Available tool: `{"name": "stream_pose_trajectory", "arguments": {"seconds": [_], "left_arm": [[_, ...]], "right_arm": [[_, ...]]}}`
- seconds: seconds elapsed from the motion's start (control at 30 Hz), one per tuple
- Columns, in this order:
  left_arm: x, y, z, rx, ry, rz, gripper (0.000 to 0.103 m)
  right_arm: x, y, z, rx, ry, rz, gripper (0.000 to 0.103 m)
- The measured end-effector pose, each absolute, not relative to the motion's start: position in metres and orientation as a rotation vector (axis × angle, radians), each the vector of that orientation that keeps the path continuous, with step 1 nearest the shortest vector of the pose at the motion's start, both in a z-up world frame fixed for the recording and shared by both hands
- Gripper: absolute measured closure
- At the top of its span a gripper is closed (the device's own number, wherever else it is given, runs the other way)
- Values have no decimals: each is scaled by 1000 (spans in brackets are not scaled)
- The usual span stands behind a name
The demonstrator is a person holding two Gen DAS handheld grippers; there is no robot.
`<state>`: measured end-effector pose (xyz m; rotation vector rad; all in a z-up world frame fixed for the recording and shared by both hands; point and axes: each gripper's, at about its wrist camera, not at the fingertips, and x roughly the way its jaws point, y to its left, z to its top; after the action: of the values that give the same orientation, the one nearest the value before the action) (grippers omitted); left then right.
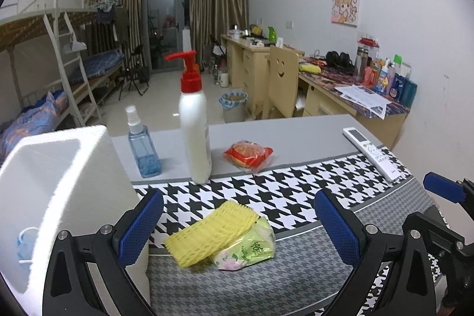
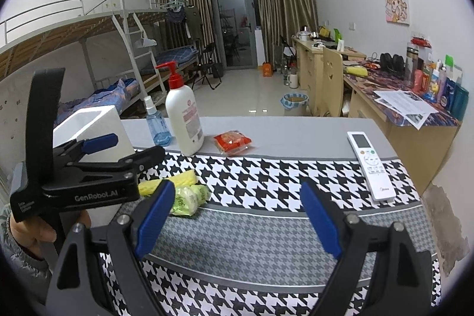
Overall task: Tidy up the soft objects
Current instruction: 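Move both tools toward the yellow foam net and green tissue pack, then close the left tool on the green tissue pack and lift it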
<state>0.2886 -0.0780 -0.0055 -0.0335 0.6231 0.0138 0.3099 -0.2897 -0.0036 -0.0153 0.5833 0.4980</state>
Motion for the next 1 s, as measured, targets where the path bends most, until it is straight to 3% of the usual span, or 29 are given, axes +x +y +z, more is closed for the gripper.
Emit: {"name": "stream_pose_trajectory", "arguments": {"seconds": [0.5, 0.9, 1.0], "left_arm": [[315, -70, -33, -54, 698, 73, 3], [332, -62, -57, -90, 794, 74, 27], [335, -61, -62, -97, 813, 70, 28]], "right_arm": [[316, -277, -18, -62, 629, 518, 14], [320, -263, -29, -87, 672, 565, 14], [321, -262, -31, -92, 679, 567, 14]]}}
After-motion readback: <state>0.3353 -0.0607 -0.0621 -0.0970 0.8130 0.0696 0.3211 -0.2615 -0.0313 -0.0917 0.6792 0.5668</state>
